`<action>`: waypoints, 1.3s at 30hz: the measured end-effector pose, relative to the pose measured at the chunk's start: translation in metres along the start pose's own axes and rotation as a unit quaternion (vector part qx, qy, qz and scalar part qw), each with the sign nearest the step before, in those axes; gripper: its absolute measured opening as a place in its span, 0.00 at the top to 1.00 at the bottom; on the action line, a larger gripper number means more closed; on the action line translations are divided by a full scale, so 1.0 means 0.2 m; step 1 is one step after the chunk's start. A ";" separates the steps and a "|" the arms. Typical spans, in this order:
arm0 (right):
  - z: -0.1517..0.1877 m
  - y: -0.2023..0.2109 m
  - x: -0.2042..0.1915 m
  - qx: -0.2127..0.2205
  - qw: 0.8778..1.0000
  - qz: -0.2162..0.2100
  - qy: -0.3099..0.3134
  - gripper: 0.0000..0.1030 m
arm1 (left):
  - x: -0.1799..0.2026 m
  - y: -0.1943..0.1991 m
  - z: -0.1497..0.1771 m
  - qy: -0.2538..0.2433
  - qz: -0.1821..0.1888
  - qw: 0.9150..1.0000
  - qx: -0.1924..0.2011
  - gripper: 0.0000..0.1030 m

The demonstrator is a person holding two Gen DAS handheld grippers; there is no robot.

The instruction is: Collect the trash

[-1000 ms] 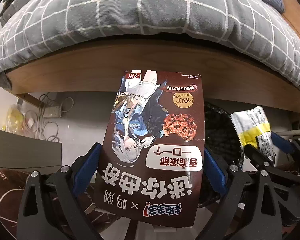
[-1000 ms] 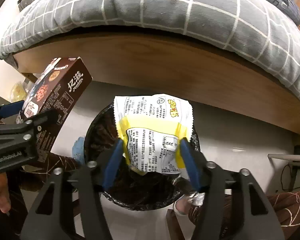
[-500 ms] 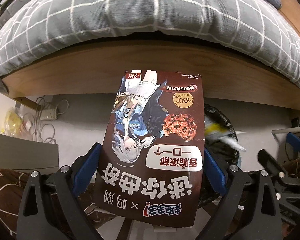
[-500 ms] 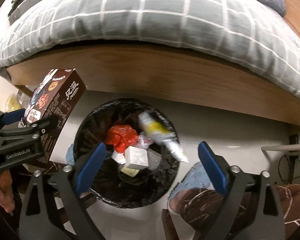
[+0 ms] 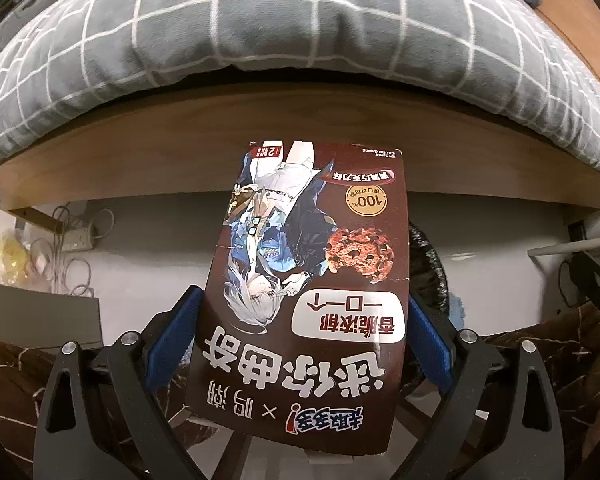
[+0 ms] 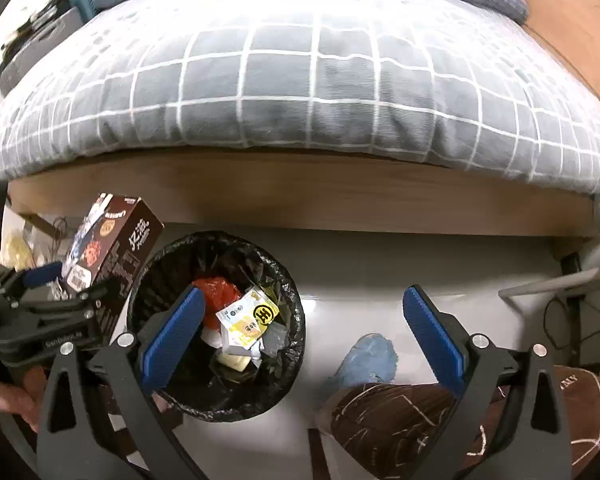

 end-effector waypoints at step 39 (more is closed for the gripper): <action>-0.03 0.84 -0.20 0.153 0.988 -0.006 0.002 0.07 | 0.08 1.02 -0.01 0.005 -0.026 0.985 0.173 0.06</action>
Point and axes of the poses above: each gripper's, at about its wrist camera, not at the fingertips, and y roughly against the way its jaws point, x to its right, z to its underside, the point moved 7 cm from there along -y, roughly the way its jaws point, and after that the axes turned 9 degrees about -x, right-handed, at the moved point
